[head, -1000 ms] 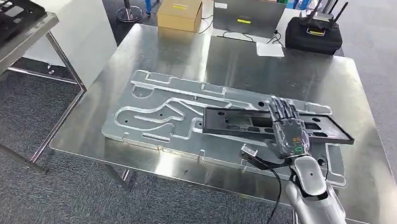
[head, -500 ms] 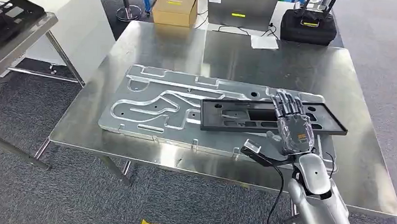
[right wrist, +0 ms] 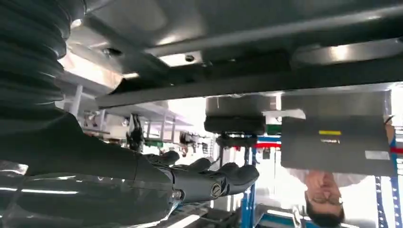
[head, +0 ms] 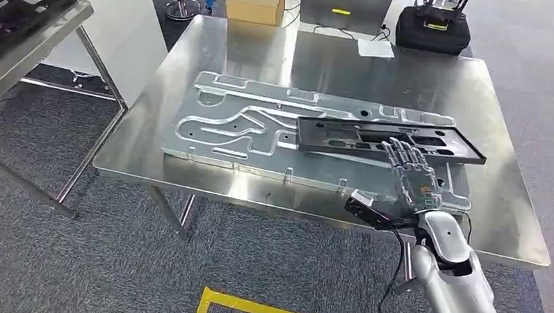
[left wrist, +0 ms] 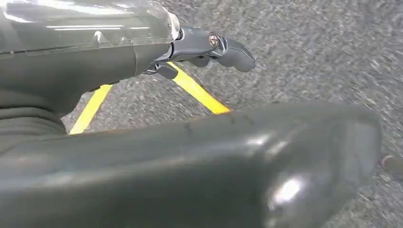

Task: Take the parts from the cabinet and place them on the table.

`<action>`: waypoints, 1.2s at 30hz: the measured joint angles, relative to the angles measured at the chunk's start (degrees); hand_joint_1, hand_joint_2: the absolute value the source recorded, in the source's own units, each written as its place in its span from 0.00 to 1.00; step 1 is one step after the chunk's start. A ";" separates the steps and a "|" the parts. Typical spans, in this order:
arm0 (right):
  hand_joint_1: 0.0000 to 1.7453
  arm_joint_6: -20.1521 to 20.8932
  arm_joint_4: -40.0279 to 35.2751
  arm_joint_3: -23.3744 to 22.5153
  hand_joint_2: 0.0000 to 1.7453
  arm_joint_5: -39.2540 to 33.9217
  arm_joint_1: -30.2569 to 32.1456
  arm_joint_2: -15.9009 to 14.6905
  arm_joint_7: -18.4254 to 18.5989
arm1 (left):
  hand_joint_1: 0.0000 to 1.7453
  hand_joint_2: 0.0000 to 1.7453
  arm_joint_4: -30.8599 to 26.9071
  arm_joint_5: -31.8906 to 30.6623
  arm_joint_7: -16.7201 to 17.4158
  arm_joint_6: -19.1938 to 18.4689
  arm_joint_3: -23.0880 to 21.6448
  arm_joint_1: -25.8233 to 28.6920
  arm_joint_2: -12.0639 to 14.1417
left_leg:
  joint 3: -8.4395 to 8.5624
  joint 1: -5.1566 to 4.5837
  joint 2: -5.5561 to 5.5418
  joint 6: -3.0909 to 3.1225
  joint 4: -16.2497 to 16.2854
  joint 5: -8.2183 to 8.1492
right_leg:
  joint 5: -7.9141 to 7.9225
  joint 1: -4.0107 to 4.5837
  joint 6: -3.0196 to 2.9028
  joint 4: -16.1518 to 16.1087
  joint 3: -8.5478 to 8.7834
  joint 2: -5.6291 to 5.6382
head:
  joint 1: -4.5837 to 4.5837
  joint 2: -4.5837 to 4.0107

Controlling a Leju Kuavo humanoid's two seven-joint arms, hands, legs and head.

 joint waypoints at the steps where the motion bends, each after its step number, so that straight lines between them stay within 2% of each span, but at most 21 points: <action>1: 0.00 -0.24 0.22 0.04 1.00 -0.24 -0.50 0.00 -0.04 | 0.00 0.00 0.00 0.00 0.04 -0.02 0.00 -0.02 -0.04 | -0.29 -0.07 0.00 -0.25 0.19 0.37 | -1.76 0.35 -0.62 -4.81 3.51 0.01 | -0.02 0.00; 2: 0.00 -0.75 0.29 0.15 1.00 -0.46 -0.60 0.02 -0.04 | 0.00 0.00 0.00 0.00 0.07 -0.07 0.00 -0.04 -0.07 | -0.53 -0.23 -0.02 -0.59 0.30 0.85 | -2.64 0.55 -0.88 -7.97 4.91 -0.02 | -0.11 0.00; 5: 0.00 -2.51 0.35 0.68 1.00 -0.53 0.54 0.22 0.13 | 0.00 0.00 0.00 0.07 0.22 -0.07 0.02 0.14 0.00 | -0.53 -0.06 -0.15 -1.67 -0.58 2.53 | -1.32 0.94 -1.85 -7.84 4.10 -0.08 | 0.26 0.00; 6: 0.00 -3.36 0.31 1.05 1.00 -0.46 0.98 0.54 0.15 | 0.00 0.00 0.00 0.13 0.28 -0.07 0.09 0.19 0.22 | -0.95 -0.08 -0.28 -1.95 -0.35 2.32 | -0.35 0.20 -2.36 -8.45 3.67 -0.31 | 0.33 0.00; 8: 0.00 -4.68 -0.42 1.53 1.00 -0.42 2.22 1.07 0.15 | 0.00 0.00 0.02 0.15 0.46 -0.07 0.11 0.32 0.09 | -2.79 0.20 -0.32 -2.43 4.09 -4.22 | 1.07 0.24 -3.25 -8.48 1.99 -0.44 | -0.18 0.00; 10: 0.00 -6.88 -1.92 1.73 1.00 0.21 4.22 1.79 0.15 | 0.00 0.00 0.02 0.22 0.57 0.00 0.15 0.28 0.09 | -4.58 0.47 -0.27 -3.08 12.69 -10.26 | 2.35 0.33 -3.27 -8.34 0.32 -0.57 | -0.28 0.00; 11: 0.00 -7.79 -2.56 1.99 1.00 0.90 5.21 2.03 0.22 | 0.00 0.00 0.02 0.26 0.63 0.04 0.20 0.30 0.09 | -4.99 0.51 -0.27 -3.32 16.51 -11.09 | 3.03 0.35 -3.21 -8.12 -0.72 -0.64 | -0.28 0.00; 12: 0.00 -8.61 -3.51 2.34 1.00 1.70 6.33 2.29 0.41 | 0.00 0.00 0.02 0.31 0.70 0.09 0.22 0.30 0.09 | -4.34 0.60 -0.26 -3.43 17.78 -9.91 | 3.62 0.35 -3.09 -7.89 -1.72 -0.65 | -0.31 0.00; 14: 0.00 -9.46 -5.22 2.93 1.00 2.69 7.97 2.69 0.57 | 0.00 0.00 0.02 0.33 0.90 0.18 0.26 0.30 0.09 | 0.01 0.74 -0.25 -3.41 13.61 -5.86 | 4.69 0.34 -2.80 -7.40 -3.54 -0.67 | -0.31 0.00; 15: 0.00 -9.69 -6.01 3.15 1.00 2.99 8.56 2.91 0.57 | 0.00 0.00 0.02 0.33 0.96 0.17 0.26 0.23 0.09 | 3.80 0.74 -0.26 -3.20 8.83 -4.89 | 5.20 0.34 -2.61 -7.09 -4.44 -0.63 | -0.31 0.00; 17: 0.00 -9.86 -7.98 3.52 1.00 3.41 9.60 3.28 0.61 | 0.00 0.00 0.02 0.42 1.01 0.17 0.28 -0.11 0.09 | 11.05 0.33 -0.36 -2.56 -1.68 -8.65 | 5.88 0.57 -2.00 -6.39 -5.14 -0.58 | -0.31 0.00; 21: 0.00 -10.75 -11.23 5.62 1.00 4.63 12.74 4.24 0.24 | 0.00 0.00 0.04 0.72 1.36 0.31 0.39 0.06 0.00 | 9.49 0.39 -0.27 -0.63 -1.71 -6.43 | 7.82 0.42 -0.36 -7.33 -5.00 -0.54 | -0.50 0.00; 22: 0.00 -11.00 -11.97 6.20 1.00 5.00 13.98 4.55 0.24 | 0.00 0.00 0.04 0.79 1.42 0.35 0.48 -0.01 -0.08 | 8.77 0.48 0.03 -0.13 -1.81 -5.63 | 5.45 0.11 -0.25 -6.33 -5.70 -0.30 | -0.64 0.02; 23: 0.00 -11.15 -12.67 6.75 1.00 5.22 15.13 4.76 0.15 | 0.00 0.00 0.04 0.83 1.44 0.35 0.57 -0.04 -0.13 | 7.79 0.49 0.08 0.43 -1.81 -4.90 | 1.51 0.15 -0.24 -3.83 -6.65 -0.27 | -0.35 0.00; 25: 0.00 -11.83 -13.79 7.91 1.00 5.42 17.50 5.42 0.15 | 0.00 0.00 0.04 0.85 1.44 0.37 0.70 0.07 -0.15 | 5.96 0.41 0.07 0.49 -1.74 -3.35 | -5.58 0.14 0.07 4.76 -8.68 -0.19 | -0.28 0.00; 26: 0.00 -12.24 -14.24 8.67 1.00 5.44 18.81 5.88 0.15 | 0.00 0.00 0.04 0.92 1.44 0.44 0.79 0.13 -0.15 | 4.82 0.39 0.07 0.43 -1.62 -2.57 | -6.81 0.14 0.16 8.74 -9.28 -0.19 | -0.28 0.00; 28: 0.00 -13.43 -14.44 10.03 1.00 5.44 21.51 6.76 0.70 | 0.00 0.00 0.04 1.01 1.46 0.55 1.07 0.19 -0.26 | 2.75 0.40 0.07 0.18 -1.35 -1.24 | -3.97 0.12 0.18 10.43 -7.52 -0.19 | -0.26 0.00; 30: 0.00 -14.99 -14.38 11.25 1.00 3.88 23.80 7.76 1.51 | 0.00 0.00 0.04 1.01 1.49 0.66 1.22 0.28 -0.50 | 0.99 0.42 0.07 -0.27 -0.93 -0.23 | -0.27 0.11 -0.10 3.42 -1.13 -0.21 | -0.28 0.00; 32: 0.00 -16.46 -13.70 11.91 1.00 0.49 25.23 8.85 1.90 | 0.00 0.00 0.04 0.79 1.57 0.88 1.25 0.20 -0.68 | 0.18 0.09 0.01 -0.88 -0.15 0.46 | -3.19 0.55 -0.76 -7.60 7.14 -0.22 | -0.26 0.00; 33: 0.00 -17.65 -12.62 12.02 1.00 -1.04 25.81 9.42 2.19 | 0.00 0.00 0.04 0.72 1.60 0.94 1.25 0.21 -0.79 | 0.14 0.17 0.16 -1.32 -0.14 0.93 | -4.05 0.54 -1.07 -9.25 7.86 -0.17 | -0.44 0.00; 36: 0.00 -21.75 -6.50 11.71 1.00 -8.39 27.82 11.39 0.74 | 0.00 0.00 0.04 0.35 1.62 1.14 1.27 0.43 -0.85 | -0.08 0.32 0.18 -2.54 -0.83 2.76 | -2.47 0.74 -2.37 -9.40 6.72 -0.25 | -0.13 0.00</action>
